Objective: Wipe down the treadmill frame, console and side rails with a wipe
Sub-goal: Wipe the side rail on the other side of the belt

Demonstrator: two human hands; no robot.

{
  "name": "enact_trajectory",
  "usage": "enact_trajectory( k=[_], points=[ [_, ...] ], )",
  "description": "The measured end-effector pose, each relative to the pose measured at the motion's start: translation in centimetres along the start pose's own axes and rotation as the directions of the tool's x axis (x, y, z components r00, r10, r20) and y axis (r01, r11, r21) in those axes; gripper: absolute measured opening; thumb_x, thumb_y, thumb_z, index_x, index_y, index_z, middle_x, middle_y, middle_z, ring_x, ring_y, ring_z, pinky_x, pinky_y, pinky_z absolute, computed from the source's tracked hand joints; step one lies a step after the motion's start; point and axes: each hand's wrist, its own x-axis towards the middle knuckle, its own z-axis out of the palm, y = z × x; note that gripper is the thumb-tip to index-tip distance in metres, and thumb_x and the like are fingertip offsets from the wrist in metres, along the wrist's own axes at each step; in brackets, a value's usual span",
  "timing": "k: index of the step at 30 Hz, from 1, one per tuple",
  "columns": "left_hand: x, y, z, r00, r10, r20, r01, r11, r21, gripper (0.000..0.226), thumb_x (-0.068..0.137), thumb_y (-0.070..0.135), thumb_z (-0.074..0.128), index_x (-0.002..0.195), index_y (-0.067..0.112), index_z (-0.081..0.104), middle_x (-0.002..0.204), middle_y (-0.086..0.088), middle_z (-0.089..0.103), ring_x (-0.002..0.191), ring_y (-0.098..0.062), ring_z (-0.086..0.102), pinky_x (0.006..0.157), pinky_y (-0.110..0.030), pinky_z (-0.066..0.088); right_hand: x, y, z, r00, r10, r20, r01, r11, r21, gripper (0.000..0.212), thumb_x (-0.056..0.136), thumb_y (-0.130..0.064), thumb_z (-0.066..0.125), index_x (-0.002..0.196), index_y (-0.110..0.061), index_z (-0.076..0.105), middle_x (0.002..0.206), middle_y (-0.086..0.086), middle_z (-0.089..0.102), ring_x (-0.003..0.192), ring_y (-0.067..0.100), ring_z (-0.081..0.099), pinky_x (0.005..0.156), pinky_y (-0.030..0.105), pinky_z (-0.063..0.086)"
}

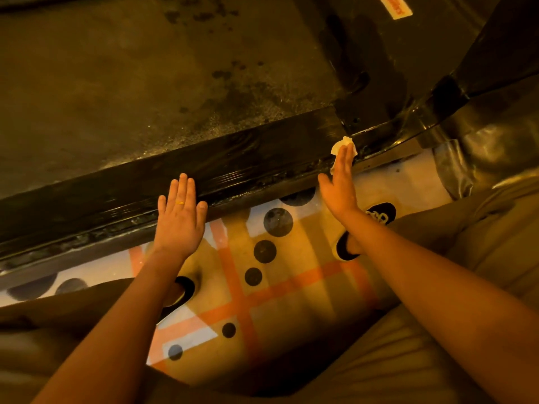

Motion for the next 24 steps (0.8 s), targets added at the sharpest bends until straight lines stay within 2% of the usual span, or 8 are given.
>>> enact_trajectory(
  k=[4, 7, 10, 13, 18, 19, 21, 24],
  points=[
    [0.0, -0.2, -0.2, 1.000, 0.010, 0.015, -0.010, 1.000, 0.006, 0.062, 0.108, 0.040, 0.020, 0.160, 0.011, 0.006, 0.168, -0.005, -0.004, 0.154, -0.021, -0.009, 0.124, -0.046, -0.001, 0.0, -1.2, 0.9, 0.994, 0.087, -0.067, -0.080, 0.992, 0.092, 0.074, 0.104, -0.021, 0.044, 0.158, -0.007, -0.005, 0.165, 0.007, -0.018, 0.153, 0.024, -0.009, 0.123, 0.033, 0.013],
    [-0.1, -0.1, -0.1, 1.000, 0.008, 0.016, -0.008, 1.000, 0.014, 0.062, 0.108, 0.041, 0.019, 0.160, 0.012, 0.004, 0.168, -0.005, -0.005, 0.153, -0.020, -0.011, 0.123, -0.045, -0.003, -1.0, -2.1, 1.9, 0.994, 0.088, -0.068, -0.076, 0.984, 0.164, 0.073, 0.105, -0.023, 0.042, 0.158, -0.008, -0.006, 0.165, 0.006, -0.021, 0.153, 0.023, -0.005, 0.120, 0.029, 0.017],
    [0.0, -0.1, 0.0, 1.000, -0.001, 0.012, 0.000, 1.000, 0.023, 0.062, 0.108, 0.040, 0.020, 0.160, 0.012, 0.002, 0.168, -0.006, -0.006, 0.153, -0.020, -0.012, 0.123, -0.046, -0.003, -3.2, -2.7, 3.7, 0.999, 0.048, -0.021, -0.044, 0.982, 0.184, 0.075, 0.105, -0.025, 0.043, 0.158, -0.010, -0.008, 0.164, 0.005, -0.023, 0.152, 0.021, 0.004, 0.105, 0.008, 0.022],
    [0.1, -0.3, 0.1, 1.000, 0.008, 0.010, -0.008, 1.000, 0.020, 0.062, 0.108, 0.040, 0.021, 0.160, 0.012, 0.003, 0.168, -0.005, -0.005, 0.152, -0.020, -0.012, 0.123, -0.045, -0.003, -3.5, -2.9, 4.0, 0.999, 0.017, -0.031, -0.011, 0.983, 0.184, 0.073, 0.106, -0.025, 0.042, 0.158, -0.010, -0.007, 0.165, 0.006, -0.022, 0.152, 0.022, 0.005, 0.096, -0.001, 0.016],
    [0.1, -0.4, 0.1, 1.000, 0.014, 0.010, -0.014, 1.000, 0.021, 0.061, 0.109, 0.040, 0.021, 0.160, 0.012, 0.003, 0.168, -0.005, -0.005, 0.153, -0.020, -0.011, 0.123, -0.046, -0.002, -0.3, -1.8, 1.2, 0.983, 0.168, -0.072, -0.150, 0.967, 0.205, 0.073, 0.106, -0.029, 0.042, 0.159, -0.010, -0.005, 0.165, 0.006, -0.019, 0.154, 0.025, 0.001, 0.120, 0.028, 0.019],
    [0.1, -0.4, 0.1, 1.000, 0.012, 0.012, -0.012, 1.000, 0.018, 0.062, 0.108, 0.039, 0.021, 0.160, 0.012, 0.003, 0.168, -0.005, -0.005, 0.153, -0.020, -0.011, 0.123, -0.046, -0.002, -0.5, -1.9, 1.2, 0.983, 0.173, -0.069, -0.155, 0.966, 0.205, 0.073, 0.106, -0.029, 0.042, 0.159, -0.011, -0.005, 0.165, 0.006, -0.019, 0.153, 0.024, 0.001, 0.120, 0.027, 0.019],
    [0.1, -0.3, 0.1, 1.000, 0.010, 0.019, -0.010, 1.000, 0.014, 0.062, 0.108, 0.040, 0.021, 0.160, 0.013, 0.002, 0.168, -0.005, -0.006, 0.153, -0.020, -0.012, 0.123, -0.045, -0.003, -2.2, -2.7, 2.4, 0.989, 0.140, -0.044, -0.129, 0.971, 0.201, 0.073, 0.106, -0.029, 0.042, 0.159, -0.013, -0.006, 0.165, 0.004, -0.020, 0.152, 0.018, 0.003, 0.108, 0.012, 0.021],
    [0.2, -0.3, 0.0, 1.000, 0.007, 0.024, -0.007, 1.000, 0.004, 0.061, 0.108, 0.040, 0.021, 0.160, 0.013, 0.002, 0.168, -0.004, -0.007, 0.153, -0.019, -0.013, 0.123, -0.045, -0.003, -5.4, -4.0, 5.3, 1.000, 0.004, 0.004, -0.005, 0.992, 0.122, 0.076, 0.104, -0.032, 0.043, 0.159, -0.018, -0.009, 0.164, -0.001, -0.023, 0.151, 0.015, 0.008, 0.094, 0.016, 0.035]
  ],
)
